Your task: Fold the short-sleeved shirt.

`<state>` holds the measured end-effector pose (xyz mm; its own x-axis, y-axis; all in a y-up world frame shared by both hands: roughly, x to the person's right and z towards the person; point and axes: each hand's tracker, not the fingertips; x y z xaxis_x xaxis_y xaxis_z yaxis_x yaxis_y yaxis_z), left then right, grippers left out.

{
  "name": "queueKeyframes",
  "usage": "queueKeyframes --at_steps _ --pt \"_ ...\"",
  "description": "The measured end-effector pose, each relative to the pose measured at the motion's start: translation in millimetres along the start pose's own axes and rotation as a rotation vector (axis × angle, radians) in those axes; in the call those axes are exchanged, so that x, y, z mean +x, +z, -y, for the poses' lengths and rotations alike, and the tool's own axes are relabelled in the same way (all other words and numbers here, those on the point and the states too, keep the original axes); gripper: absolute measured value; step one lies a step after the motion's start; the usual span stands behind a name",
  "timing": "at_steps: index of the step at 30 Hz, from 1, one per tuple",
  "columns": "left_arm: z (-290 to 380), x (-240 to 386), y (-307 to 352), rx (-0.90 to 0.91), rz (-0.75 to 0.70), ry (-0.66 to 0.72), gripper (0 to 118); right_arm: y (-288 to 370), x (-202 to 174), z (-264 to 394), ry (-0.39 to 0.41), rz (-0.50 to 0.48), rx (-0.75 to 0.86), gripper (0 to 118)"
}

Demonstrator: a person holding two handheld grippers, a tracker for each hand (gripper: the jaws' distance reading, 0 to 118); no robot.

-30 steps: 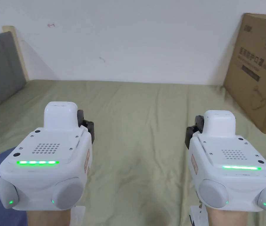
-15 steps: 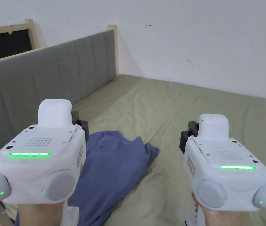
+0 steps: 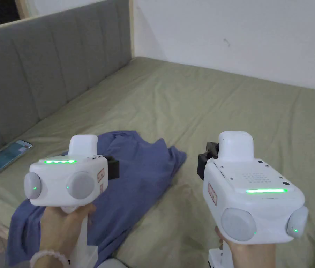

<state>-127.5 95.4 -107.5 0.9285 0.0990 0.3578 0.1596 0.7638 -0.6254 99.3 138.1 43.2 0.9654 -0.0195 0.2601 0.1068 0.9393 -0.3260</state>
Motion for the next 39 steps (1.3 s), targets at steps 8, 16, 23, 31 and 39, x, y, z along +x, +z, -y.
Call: queueKeyframes --at_steps 8,16,23,31,39 --pt "24 6 -75 -0.194 0.045 0.062 112 -26 19 20 -0.017 0.031 -0.089 0" --pt "33 33 -123 -0.383 -0.022 -0.096 110 -48 33 37 -0.060 0.035 -0.164 0" --pt "23 28 -109 -0.309 -0.056 -0.062 45 -48 38 48 -0.093 0.038 -0.189 0" --pt "20 22 -115 -0.325 -0.084 -0.061 4 -40 40 48 -0.092 0.042 -0.189 0" --pt "-30 26 -61 -0.232 0.021 -0.046 4 -22 60 38 -0.147 0.077 -0.155 0"
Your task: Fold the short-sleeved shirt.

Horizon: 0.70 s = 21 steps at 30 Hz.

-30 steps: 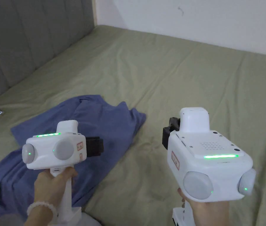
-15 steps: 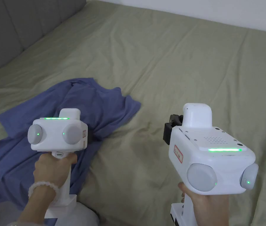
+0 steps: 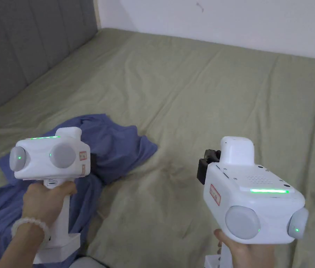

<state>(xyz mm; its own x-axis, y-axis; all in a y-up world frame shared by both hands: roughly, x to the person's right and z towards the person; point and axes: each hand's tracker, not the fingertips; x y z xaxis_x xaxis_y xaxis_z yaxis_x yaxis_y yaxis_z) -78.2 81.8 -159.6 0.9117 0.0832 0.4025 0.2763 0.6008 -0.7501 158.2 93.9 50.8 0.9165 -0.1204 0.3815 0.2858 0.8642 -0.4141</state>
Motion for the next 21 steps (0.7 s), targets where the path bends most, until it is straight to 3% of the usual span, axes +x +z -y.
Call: queueKeyframes --at_steps 5,11,18,21 --pt "-44 45 58 0.166 0.129 -0.021 4 28 24 -10 -0.042 0.039 0.052 0" --pt "-69 155 129 0.330 0.295 -0.266 4 79 80 -23 -0.107 0.165 0.148 0" --pt "-30 285 188 0.406 0.612 -0.468 4 161 170 -29 -0.163 0.397 0.243 0" --pt "-2 331 186 0.361 0.738 -0.560 4 194 206 -23 -0.225 0.485 0.271 0"
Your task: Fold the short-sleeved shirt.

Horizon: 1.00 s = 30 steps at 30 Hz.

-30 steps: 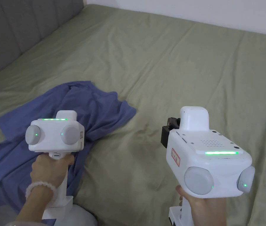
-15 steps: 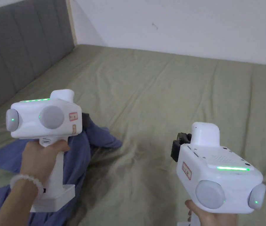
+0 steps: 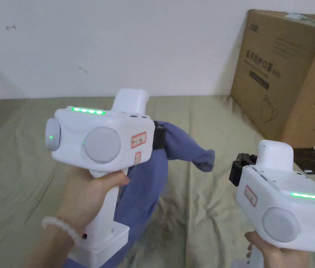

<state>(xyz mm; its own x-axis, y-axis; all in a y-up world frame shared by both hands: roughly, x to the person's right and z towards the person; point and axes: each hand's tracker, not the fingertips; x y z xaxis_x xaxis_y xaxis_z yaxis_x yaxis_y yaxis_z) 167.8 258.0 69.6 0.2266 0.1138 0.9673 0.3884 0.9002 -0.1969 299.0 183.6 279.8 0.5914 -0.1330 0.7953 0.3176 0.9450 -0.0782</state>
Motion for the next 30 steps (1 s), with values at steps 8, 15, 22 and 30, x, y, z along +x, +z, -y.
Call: queueKeyframes --at_steps 8,15,22,30 --pt "127 25 -125 -0.381 0.088 0.051 4 7 62 12 -0.039 0.135 -0.043 0" --pt "214 -3 -145 -0.538 0.054 0.341 5 -5 58 31 -0.010 0.132 -0.120 0" --pt "189 -4 -118 -0.513 0.060 0.251 94 -12 37 38 0.006 0.088 -0.151 0" --pt "156 -41 -60 -0.400 0.019 0.240 112 -14 3 42 0.090 0.027 -0.162 0"
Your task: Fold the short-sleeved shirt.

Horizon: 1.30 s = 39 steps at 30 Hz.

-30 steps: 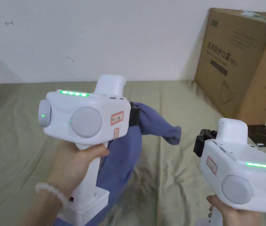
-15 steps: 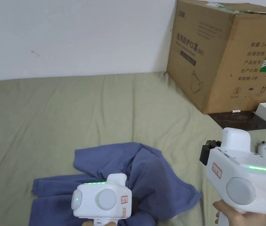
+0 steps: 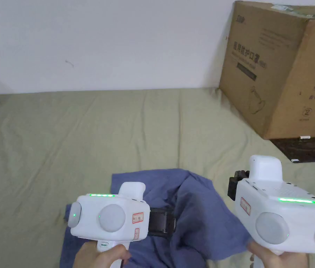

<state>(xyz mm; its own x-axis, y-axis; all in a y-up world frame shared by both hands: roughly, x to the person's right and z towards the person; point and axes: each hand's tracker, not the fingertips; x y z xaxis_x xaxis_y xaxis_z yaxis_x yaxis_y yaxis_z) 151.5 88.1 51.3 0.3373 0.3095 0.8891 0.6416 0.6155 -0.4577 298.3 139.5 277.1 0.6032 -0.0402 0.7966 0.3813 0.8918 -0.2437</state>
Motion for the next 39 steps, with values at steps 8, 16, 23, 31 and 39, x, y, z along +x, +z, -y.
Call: queueKeyframes --at_steps 8,16,23,31,39 --pt "52 -50 50 0.051 -0.147 0.127 0 -10 -33 12 0.008 -0.079 -0.038 0" --pt "83 -93 48 0.016 -0.217 0.251 0 -30 -57 24 0.032 -0.120 -0.096 0" --pt "33 -133 35 0.008 -0.263 0.236 0 -58 -67 23 0.044 -0.120 -0.137 0" --pt "-48 -202 -4 0.018 -0.338 0.362 116 -93 -66 17 0.055 -0.089 -0.175 0" --pt "-48 -217 -78 -0.264 -0.387 0.303 98 -117 -61 29 0.047 -0.082 -0.234 0"
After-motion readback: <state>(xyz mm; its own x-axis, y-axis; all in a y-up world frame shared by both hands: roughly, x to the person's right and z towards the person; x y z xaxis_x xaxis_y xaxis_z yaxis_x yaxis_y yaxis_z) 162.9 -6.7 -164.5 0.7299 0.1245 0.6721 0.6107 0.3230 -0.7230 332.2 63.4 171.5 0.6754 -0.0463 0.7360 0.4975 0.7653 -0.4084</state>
